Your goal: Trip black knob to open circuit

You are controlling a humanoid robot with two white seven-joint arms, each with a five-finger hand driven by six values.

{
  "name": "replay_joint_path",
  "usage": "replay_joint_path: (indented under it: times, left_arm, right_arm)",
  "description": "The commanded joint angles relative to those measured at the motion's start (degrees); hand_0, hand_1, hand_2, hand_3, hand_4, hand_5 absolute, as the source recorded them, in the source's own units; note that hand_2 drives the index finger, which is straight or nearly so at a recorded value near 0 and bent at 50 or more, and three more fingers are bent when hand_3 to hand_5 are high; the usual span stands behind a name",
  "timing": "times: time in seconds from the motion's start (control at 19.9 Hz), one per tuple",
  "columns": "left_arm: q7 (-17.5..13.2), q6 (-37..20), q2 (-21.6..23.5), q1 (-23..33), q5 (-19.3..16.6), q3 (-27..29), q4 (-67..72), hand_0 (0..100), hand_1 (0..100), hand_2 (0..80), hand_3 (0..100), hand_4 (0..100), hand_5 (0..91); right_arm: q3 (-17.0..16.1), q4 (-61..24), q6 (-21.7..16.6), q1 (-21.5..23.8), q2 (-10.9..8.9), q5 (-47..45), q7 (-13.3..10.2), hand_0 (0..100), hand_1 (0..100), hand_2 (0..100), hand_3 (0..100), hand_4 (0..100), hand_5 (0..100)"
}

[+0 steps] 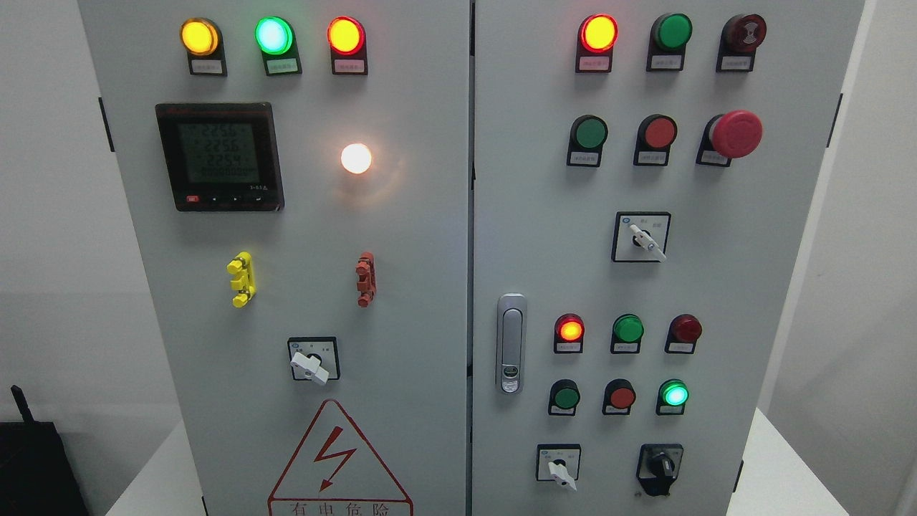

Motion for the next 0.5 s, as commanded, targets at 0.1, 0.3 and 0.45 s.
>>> replay_joint_path:
  times: [0.1,0.3,0.45]
  left_arm:
    - [0.01,-0.08,0.0,-0.23,0.13,0.07,-0.01,12,39,0.0,0,0,0.0]
    - [0.01,-0.08,-0.09,-0.14,0.13,0.07,-0.01,12,39,0.0,0,0,0.0]
    - [0.01,-0.08,-0.09,-0.14,0.13,0.07,-0.01,12,39,0.0,0,0,0.0]
  right_arm:
    - [0.18,-1.49,-0.99,-0.09,0.06,-0.05,0.49,0,0,0,3,0,0]
    - [-0.09,-1.4,-1.08,0.0,0.15,-0.05,0.49,0,0,0,0,0,0]
    - [-0.44,-1.32,-1.08,0.18,0.15,-0.05,0.49,1,0,0,0,0,0]
